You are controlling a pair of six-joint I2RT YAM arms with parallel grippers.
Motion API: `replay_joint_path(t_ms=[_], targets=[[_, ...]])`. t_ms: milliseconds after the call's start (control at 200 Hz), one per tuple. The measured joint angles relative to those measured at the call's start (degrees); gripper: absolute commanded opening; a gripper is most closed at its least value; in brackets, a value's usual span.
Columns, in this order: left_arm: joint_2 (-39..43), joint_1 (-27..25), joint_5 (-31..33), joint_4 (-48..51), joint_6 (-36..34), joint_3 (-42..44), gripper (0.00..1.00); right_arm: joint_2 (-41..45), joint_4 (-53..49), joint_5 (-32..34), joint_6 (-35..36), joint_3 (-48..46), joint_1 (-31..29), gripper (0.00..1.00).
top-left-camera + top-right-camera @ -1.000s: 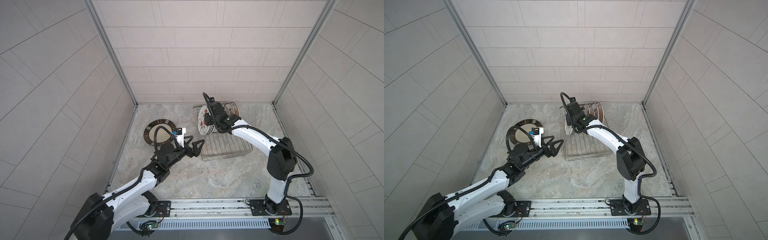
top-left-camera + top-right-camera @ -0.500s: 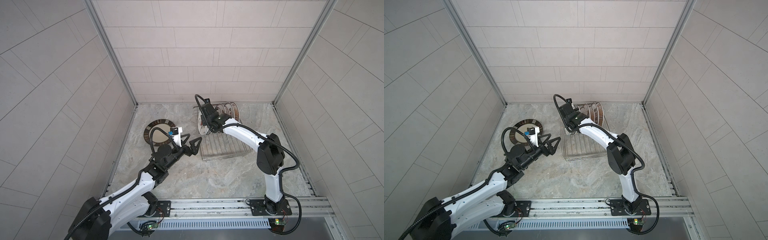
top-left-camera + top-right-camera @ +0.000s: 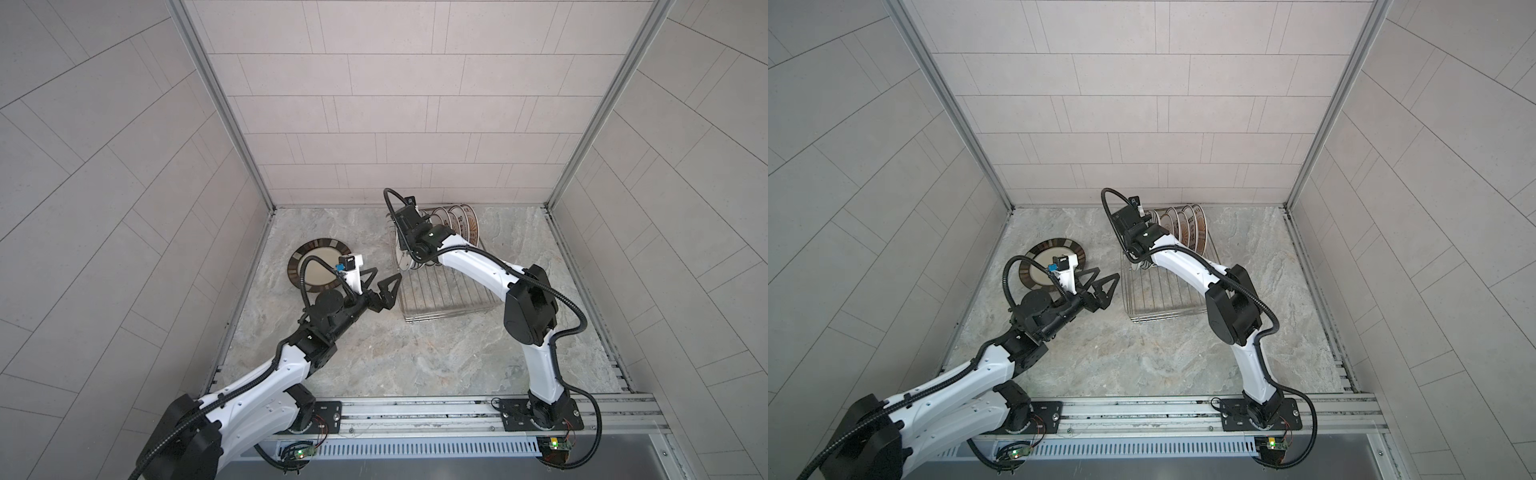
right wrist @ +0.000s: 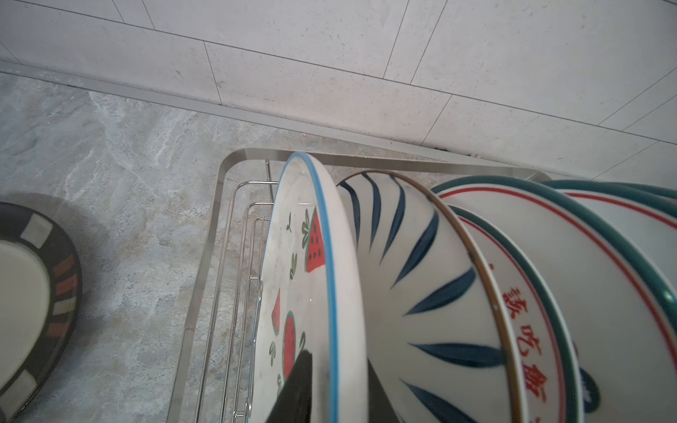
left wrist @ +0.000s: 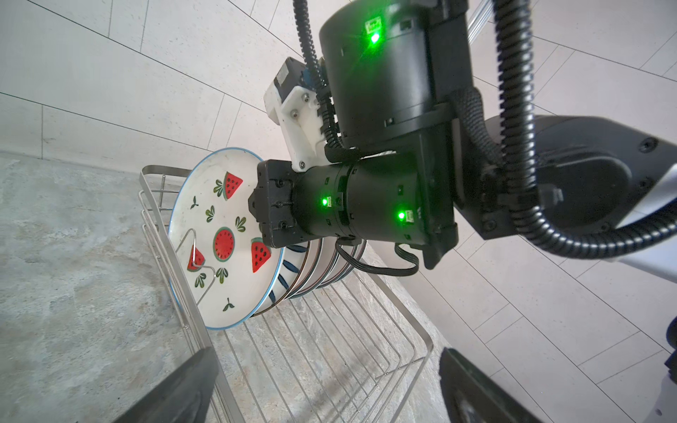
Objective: Unload the plates from the dish rack
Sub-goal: 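Grip the watermelon plate rim with the right gripper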
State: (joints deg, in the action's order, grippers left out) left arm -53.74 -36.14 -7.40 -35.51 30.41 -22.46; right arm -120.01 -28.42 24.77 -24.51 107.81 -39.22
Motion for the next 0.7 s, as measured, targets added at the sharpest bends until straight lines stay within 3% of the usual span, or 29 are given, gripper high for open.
replay_joint_path(t_ms=[505, 701], targets=[[2.36, 0.00, 5.38, 2.29, -1.01, 1.07, 1.00, -1.18, 0.70, 1.90, -1.29, 1.49, -1.20, 0.16], [7.02, 0.00, 8.70, 4.48, -1.99, 1.42, 1.00, -1.18, -1.62, 2.91, 0.13, 3.23, -2.27, 0.15]])
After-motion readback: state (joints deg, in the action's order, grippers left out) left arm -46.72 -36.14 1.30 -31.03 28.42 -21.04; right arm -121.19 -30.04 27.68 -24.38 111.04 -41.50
